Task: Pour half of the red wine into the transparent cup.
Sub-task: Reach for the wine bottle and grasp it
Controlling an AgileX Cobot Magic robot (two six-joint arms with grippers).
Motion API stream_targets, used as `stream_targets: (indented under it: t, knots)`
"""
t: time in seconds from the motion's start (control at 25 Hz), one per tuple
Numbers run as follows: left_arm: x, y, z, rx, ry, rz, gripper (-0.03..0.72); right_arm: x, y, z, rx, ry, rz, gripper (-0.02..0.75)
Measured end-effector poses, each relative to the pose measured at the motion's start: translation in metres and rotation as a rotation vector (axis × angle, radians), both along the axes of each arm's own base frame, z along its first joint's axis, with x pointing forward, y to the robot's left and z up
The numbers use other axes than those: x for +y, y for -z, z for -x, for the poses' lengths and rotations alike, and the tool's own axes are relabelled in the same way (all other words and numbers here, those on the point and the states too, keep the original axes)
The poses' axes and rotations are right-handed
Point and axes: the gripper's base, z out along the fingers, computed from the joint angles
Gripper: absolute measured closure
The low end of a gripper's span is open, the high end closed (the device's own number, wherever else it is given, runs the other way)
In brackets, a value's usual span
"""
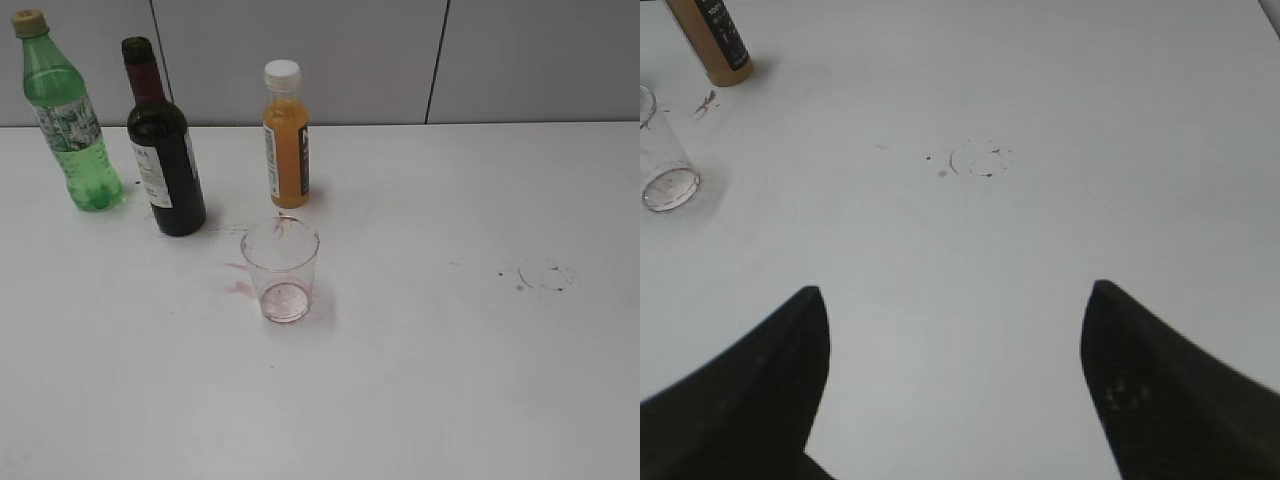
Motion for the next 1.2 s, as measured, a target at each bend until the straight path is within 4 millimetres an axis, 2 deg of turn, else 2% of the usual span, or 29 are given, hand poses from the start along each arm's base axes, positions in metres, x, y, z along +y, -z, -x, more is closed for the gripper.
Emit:
stream_targets:
  t: [0.08,0.16,0.2,0.32,0.36,0.44,0.6,0.76,1.2]
  knots:
    - [0.0,0.0,0.0,0.0,0.0,0.0,0.473,0.0,0.0,0.0,0.0,0.0,-0.001,0.148]
    - [0.0,0.0,0.0,0.0,0.0,0.0,0.423,0.0,0.0,0.0,0.0,0.0,-0.001,0.148]
    - [0.0,0.0,0.0,0.0,0.0,0.0,0.383,0.0,0.0,0.0,0.0,0.0,-0.001,0.148]
    - [0.0,0.0,0.0,-0.001,0.0,0.0,0.156,0.0,0.0,0.0,0.0,0.0,-0.001,0.148]
    - [0.0,0.0,0.0,-0.001,0.0,0.0,0.103,0.0,0.0,0.0,0.0,0.0,-0.001,0.148]
    - [0.0,0.0,0.0,-0.001,0.0,0.0,0.055,0.0,0.0,0.0,0.0,0.0,-0.001,0.148]
    - [0.0,-0.002,-0.001,-0.023,-0.002,0.001,0.036,0.0,0.0,0.0,0.0,0.001,-0.001,0.147]
    - [0.001,-0.019,-0.011,-0.14,-0.014,0.007,0.036,0.0,0.0,0.0,0.0,0.001,-0.001,0.147]
    - [0.005,-0.048,-0.101,-0.289,-0.064,0.061,0.063,0.0,0.0,0.0,0.0,0.0,0.0,0.148]
